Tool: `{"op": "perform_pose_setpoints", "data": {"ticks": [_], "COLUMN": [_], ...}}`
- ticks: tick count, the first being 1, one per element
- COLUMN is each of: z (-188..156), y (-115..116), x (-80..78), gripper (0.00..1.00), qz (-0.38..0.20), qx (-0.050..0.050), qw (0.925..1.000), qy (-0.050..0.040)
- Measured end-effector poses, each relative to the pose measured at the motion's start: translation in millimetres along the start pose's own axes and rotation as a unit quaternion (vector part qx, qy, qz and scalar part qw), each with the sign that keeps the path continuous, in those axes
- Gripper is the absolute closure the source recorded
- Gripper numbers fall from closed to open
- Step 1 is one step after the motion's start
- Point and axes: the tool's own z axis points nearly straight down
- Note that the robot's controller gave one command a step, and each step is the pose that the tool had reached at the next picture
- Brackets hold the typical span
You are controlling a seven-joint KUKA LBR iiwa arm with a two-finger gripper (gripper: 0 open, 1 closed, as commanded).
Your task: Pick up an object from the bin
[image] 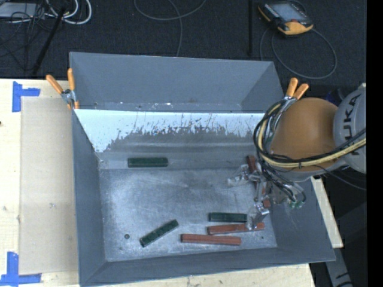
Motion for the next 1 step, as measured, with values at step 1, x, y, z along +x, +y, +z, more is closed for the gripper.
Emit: {"op": "perform_pose_setpoints", "data": {"ticks": [1], "z": [35.5], "y": [23.4], "x": [27.9], "gripper": [0.0], "qz": [-0.004], "qx": [-0.001], "qw": [1.0], "qy": [0.0029]}}
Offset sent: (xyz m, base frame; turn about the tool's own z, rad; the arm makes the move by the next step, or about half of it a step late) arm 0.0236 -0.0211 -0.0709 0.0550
